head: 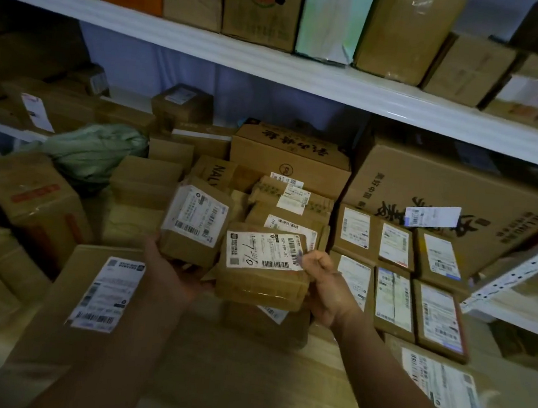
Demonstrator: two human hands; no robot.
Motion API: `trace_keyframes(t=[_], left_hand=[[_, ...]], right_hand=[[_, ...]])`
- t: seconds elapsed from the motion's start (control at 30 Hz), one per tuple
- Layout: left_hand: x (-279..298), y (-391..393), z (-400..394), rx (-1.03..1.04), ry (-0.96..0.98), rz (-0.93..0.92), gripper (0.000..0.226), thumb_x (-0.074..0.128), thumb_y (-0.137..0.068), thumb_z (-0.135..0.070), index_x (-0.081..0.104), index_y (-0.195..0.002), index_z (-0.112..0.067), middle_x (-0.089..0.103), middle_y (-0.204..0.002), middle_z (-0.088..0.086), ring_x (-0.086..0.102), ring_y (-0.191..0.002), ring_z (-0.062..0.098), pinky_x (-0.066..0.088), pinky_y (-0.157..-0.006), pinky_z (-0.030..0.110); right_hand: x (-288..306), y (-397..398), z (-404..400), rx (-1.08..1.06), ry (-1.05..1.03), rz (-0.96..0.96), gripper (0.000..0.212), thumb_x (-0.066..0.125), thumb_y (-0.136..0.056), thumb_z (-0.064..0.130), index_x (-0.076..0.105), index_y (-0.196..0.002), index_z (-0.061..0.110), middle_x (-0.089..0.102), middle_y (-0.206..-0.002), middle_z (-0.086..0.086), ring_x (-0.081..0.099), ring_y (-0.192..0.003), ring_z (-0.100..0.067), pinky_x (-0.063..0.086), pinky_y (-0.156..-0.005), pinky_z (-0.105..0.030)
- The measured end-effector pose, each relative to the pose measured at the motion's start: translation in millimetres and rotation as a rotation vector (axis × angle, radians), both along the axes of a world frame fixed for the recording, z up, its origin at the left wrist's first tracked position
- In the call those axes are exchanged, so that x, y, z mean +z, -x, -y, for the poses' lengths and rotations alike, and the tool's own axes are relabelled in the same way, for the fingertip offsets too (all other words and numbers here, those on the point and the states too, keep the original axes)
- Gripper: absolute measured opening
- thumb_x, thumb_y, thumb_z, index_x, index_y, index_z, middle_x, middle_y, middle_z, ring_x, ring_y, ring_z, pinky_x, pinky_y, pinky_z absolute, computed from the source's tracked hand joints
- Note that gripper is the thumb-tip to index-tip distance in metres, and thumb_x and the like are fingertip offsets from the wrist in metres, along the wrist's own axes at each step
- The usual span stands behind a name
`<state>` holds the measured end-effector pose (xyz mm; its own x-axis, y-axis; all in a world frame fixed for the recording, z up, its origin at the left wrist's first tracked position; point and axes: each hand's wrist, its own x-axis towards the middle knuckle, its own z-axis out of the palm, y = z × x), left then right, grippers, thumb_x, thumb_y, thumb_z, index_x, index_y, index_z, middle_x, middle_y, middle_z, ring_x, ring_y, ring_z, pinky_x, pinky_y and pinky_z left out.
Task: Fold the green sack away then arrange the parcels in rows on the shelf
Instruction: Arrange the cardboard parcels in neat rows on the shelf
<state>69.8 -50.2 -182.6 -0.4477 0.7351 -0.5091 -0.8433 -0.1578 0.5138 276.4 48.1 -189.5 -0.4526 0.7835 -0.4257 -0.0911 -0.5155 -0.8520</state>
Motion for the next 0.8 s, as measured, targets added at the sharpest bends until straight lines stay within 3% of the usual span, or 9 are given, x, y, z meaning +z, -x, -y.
trace_keyframes(t=[0.1,0.2,0.3,0.37,0.5,0.63,0.73,0.8], left_hand=[[-1,-2,10,-0.037,0.023,0.018,0.046,0.034,-0.09,-0.055,0.065,-0.103,-0.023,0.064,-0.106,0.011,0.059,-0.097,0.032,0.05,-0.067,0.044],[-8,-1,21,-0.132,0.085,0.008,0.053,0.038,-0.085,-0.061,0.061,-0.118,-0.026,0.064,-0.115,0.013,0.059,-0.106,0.038,0.049,-0.08,0.058],[-10,-9,37,-0.148,0.114,-0.027,0.042,0.042,-0.088,-0.055,0.062,-0.11,-0.025,0.07,-0.101,0.011,0.067,-0.089,0.032,0.053,-0.064,0.042],[-14,-15,48,-0.183,0.13,-0.017,0.041,0.041,-0.09,-0.053,0.064,-0.104,-0.023,0.071,-0.097,0.012,0.067,-0.086,0.032,0.052,-0.06,0.036],[-35,-28,62,-0.318,0.216,0.007,0.061,0.036,-0.085,-0.062,0.064,-0.119,-0.02,0.064,-0.115,0.021,0.061,-0.082,0.033,0.05,-0.068,0.042],[-54,-47,67,-0.422,0.316,0.031,0.063,0.036,-0.083,-0.065,0.064,-0.118,-0.021,0.063,-0.119,0.018,0.06,-0.107,0.04,0.046,-0.075,0.057],[-61,-63,73,-0.514,0.369,0.026,0.063,0.036,-0.084,-0.064,0.062,-0.118,-0.018,0.06,-0.119,0.019,0.058,-0.109,0.043,0.039,-0.083,0.062],[-65,-75,77,-0.564,0.418,0.027,0.064,0.04,-0.083,-0.065,0.062,-0.117,-0.016,0.059,-0.117,0.021,0.059,-0.105,0.044,0.04,-0.083,0.062]], right_hand=[[1,-4,13,-0.109,0.043,-0.017,0.022,0.062,-0.086,0.006,0.051,-0.1,0.018,0.068,-0.11,-0.018,0.069,-0.094,-0.032,0.057,-0.079,-0.048],[-7,-5,37,-0.138,0.069,0.044,0.039,0.065,-0.083,0.004,0.048,-0.116,0.016,0.069,-0.107,-0.016,0.069,-0.092,-0.03,0.056,-0.076,-0.044],[-20,-5,68,-0.095,0.05,0.169,0.057,0.079,-0.07,0.025,0.052,-0.121,0.018,0.072,-0.107,-0.01,0.07,-0.093,-0.026,0.058,-0.076,-0.042],[-29,-10,85,-0.151,0.05,0.192,0.065,0.081,-0.064,0.026,0.052,-0.122,0.017,0.072,-0.108,-0.01,0.071,-0.094,-0.027,0.057,-0.081,-0.043],[-38,-32,109,-0.265,0.063,0.291,0.049,0.079,-0.072,0.011,0.054,-0.112,0.019,0.071,-0.106,-0.012,0.07,-0.091,-0.028,0.057,-0.08,-0.041],[-43,-59,122,-0.315,0.061,0.423,0.034,0.075,-0.076,0.007,0.054,-0.095,0.025,0.071,-0.095,-0.009,0.07,-0.08,-0.023,0.056,-0.066,-0.033],[-45,-77,126,-0.23,0.022,0.514,0.029,0.069,-0.082,0.01,0.052,-0.094,0.03,0.07,-0.095,-0.007,0.07,-0.083,-0.025,0.058,-0.072,-0.041],[-50,-84,122,-0.126,-0.117,0.672,0.026,0.066,-0.084,0.01,0.053,-0.092,0.031,0.068,-0.098,-0.003,0.068,-0.091,-0.024,0.057,-0.082,-0.044]])
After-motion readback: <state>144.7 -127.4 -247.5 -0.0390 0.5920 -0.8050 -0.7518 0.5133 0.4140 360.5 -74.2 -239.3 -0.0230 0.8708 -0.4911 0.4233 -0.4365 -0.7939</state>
